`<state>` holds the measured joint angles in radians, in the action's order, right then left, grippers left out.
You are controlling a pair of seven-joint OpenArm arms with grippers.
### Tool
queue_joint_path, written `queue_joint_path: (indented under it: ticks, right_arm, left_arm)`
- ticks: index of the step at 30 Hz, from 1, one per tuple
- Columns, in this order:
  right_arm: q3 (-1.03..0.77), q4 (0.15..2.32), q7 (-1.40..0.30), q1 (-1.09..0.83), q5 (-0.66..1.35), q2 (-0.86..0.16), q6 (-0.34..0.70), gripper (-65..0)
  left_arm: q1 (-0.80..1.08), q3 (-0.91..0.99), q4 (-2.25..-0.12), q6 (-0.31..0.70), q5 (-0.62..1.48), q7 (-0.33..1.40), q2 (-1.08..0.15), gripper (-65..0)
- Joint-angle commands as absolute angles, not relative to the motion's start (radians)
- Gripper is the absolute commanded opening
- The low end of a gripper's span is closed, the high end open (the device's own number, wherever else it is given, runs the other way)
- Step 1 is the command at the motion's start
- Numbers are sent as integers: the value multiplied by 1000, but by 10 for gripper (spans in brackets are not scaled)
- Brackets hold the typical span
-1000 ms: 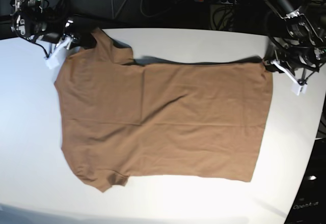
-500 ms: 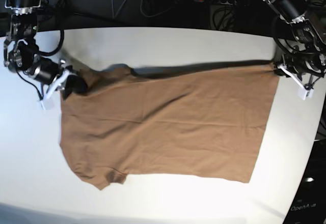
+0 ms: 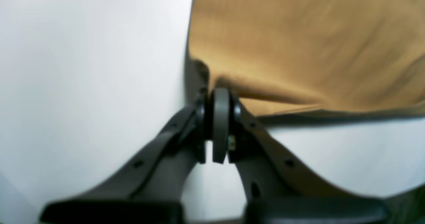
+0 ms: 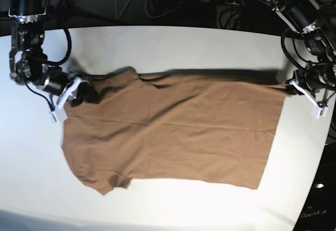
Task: Fold the T-shirt properly
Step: 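Lift the collar-side edge with both grippers and fold it over the shirt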
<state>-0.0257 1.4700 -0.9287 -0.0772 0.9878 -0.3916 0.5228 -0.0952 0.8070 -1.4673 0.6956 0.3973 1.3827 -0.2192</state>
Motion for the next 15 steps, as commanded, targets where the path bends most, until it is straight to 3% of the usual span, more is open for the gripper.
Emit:
queue_joint_path:
  ticks: [1,15]
  right_arm:
    - [-35,1488,-917,-70,1000,-404,529,-641]
    - [-18,1481,-911,10,974,-424,529,-641]
  left_arm:
    - [-99,809,-1492,698,403,1388,-240,-622]
    - [-171,789,-1509,698,297,1396,-231,-622]
